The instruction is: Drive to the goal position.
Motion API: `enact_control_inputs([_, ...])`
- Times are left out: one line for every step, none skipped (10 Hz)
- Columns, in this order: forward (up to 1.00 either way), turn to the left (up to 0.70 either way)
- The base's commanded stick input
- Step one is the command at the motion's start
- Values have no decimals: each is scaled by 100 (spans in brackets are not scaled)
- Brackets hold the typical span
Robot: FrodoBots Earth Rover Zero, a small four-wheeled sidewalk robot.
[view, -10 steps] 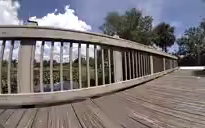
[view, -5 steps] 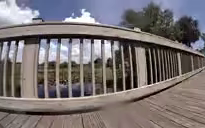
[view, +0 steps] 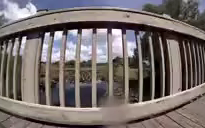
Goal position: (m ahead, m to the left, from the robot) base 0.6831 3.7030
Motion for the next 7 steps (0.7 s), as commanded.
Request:
enact_control_inputs([-70,-35])
enact_control_inputs([-70,-35])
enact_control_inputs([-70,-35])
enact_control_inputs([-70,-35])
enact_control_inputs([-70,-35])
enact_control_inputs([-70,-35])
enact_control_inputs([-70,-35])
